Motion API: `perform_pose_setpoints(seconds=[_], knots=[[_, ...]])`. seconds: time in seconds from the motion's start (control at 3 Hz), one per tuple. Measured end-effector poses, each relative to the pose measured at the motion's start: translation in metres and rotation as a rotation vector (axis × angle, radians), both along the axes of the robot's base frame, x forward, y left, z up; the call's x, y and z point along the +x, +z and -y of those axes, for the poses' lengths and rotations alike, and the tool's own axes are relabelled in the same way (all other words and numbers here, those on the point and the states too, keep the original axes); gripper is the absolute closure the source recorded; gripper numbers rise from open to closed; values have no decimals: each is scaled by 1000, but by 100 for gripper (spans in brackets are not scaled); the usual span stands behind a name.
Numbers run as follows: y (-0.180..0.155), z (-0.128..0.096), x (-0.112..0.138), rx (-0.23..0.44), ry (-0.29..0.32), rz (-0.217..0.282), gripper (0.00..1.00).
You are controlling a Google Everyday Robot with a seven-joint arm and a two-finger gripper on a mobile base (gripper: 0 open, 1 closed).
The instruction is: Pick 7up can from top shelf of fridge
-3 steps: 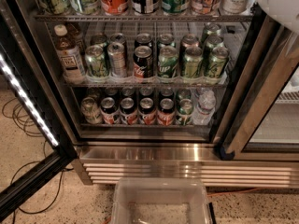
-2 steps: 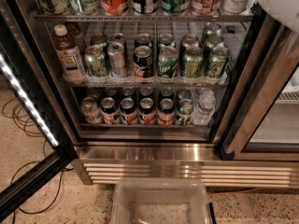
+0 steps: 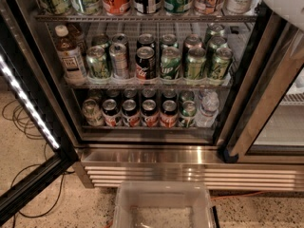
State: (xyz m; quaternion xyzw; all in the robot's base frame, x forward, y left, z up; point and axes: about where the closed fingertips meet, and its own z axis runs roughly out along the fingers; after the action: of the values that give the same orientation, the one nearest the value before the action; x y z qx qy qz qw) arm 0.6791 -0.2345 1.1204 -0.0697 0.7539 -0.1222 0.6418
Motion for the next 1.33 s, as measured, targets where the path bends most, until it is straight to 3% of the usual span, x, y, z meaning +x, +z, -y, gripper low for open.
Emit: perform_pose_setpoints(seconds=[0.33,0.67,1.33], knots=[[0,0,0,0,0,0,58],[-2,-1,2,-11,-1,-20,77],[-1,-1,8,-10,-5,-38,68]])
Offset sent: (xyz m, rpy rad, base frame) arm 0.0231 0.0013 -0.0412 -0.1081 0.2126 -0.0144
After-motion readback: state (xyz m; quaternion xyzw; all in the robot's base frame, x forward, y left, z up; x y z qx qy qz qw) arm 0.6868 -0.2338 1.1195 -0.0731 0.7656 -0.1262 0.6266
